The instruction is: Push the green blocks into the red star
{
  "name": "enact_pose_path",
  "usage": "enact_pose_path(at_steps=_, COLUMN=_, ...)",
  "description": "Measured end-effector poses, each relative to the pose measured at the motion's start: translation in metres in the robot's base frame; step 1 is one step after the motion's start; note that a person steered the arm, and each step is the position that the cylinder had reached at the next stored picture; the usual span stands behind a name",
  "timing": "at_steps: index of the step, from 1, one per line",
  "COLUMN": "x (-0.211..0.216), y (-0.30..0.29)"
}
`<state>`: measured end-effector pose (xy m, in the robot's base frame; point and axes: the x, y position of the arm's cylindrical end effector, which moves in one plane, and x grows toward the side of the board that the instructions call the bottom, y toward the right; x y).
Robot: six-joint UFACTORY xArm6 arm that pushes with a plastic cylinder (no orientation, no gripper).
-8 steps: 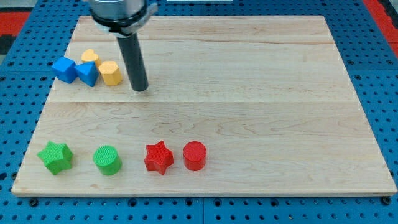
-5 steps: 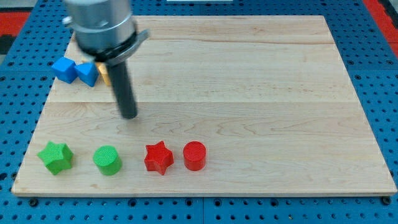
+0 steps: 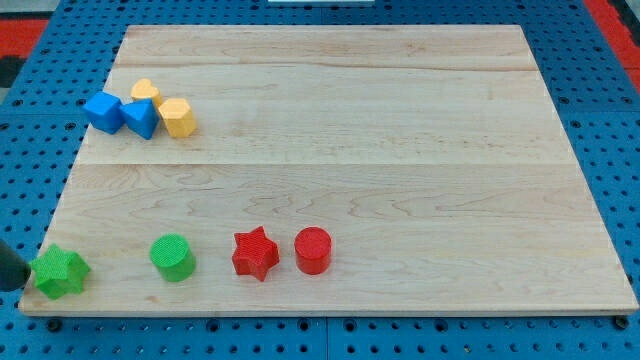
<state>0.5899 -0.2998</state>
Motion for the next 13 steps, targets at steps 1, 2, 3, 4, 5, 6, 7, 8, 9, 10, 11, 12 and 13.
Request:
enact_pose_path(at_steps=1, x=-0.008, y=0.038)
enact_pose_path(at_steps=2, x=-0.008, y=0.098)
enact_pose_path(at_steps=3, x=-0.008, y=0.123)
enact_pose_path(at_steps=4, x=-0.013, y=0.154)
enact_pose_path(at_steps=5, x=-0.014, y=0.197)
enact_pose_path(at_steps=6, x=-0.015, y=0.225)
enact_pose_path(at_steps=7, x=-0.017, y=0.215)
enact_pose_path(at_steps=8, x=-0.017, y=0.137)
enact_pose_path(at_steps=9, x=-0.077, y=0.115)
enact_pose_path(at_steps=10, x=-0.098, y=0.16)
enact_pose_path(at_steps=11, x=-0.094, y=0.163)
enact_pose_path(at_steps=12, x=-0.075, y=0.206)
enact_pose_path(at_steps=13, x=-0.072, y=0.236)
